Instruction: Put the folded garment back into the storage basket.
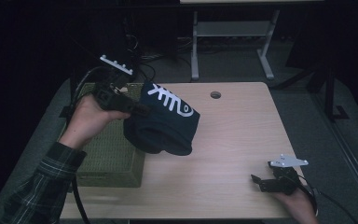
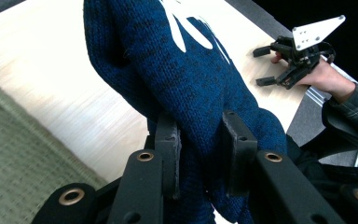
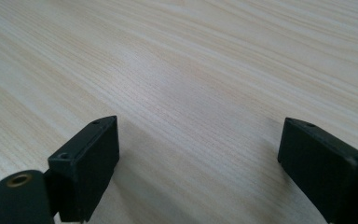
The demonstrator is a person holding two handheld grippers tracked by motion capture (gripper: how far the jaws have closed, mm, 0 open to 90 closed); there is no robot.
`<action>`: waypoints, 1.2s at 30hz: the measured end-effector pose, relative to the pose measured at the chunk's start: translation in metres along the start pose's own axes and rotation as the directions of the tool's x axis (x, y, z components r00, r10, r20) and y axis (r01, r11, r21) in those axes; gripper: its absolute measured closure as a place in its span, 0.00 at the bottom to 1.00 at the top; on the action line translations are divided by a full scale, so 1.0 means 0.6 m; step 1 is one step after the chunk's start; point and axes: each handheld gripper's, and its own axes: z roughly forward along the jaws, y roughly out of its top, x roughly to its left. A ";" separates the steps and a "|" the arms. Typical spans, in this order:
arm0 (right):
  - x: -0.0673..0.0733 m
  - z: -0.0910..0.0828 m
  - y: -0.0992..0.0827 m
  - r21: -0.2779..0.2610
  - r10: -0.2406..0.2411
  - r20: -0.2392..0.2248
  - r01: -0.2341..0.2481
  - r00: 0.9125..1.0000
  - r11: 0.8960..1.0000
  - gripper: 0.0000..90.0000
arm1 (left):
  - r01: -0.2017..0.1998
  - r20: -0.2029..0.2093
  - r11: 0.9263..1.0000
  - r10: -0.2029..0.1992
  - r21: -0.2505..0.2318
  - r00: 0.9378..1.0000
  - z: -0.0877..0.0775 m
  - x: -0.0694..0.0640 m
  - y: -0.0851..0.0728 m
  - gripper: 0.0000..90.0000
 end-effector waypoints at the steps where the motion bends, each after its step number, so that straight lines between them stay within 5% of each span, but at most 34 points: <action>1: 0.000 0.000 0.000 0.000 0.000 0.000 0.000 1.000 1.000 0.14 | 0.005 -0.006 1.000 -0.005 -0.001 1.000 -0.004 0.002 -0.003 0.80; 23: 0.000 0.000 0.000 -0.001 0.001 0.002 -0.001 1.000 1.000 0.14 | 0.084 -0.070 0.995 -0.088 -0.058 0.994 -0.097 0.043 -0.064 0.80; 36: 0.000 0.000 0.000 -0.001 0.001 0.002 -0.001 1.000 1.000 0.14 | 0.150 -0.117 0.985 -0.159 -0.085 0.980 -0.135 0.082 -0.105 0.80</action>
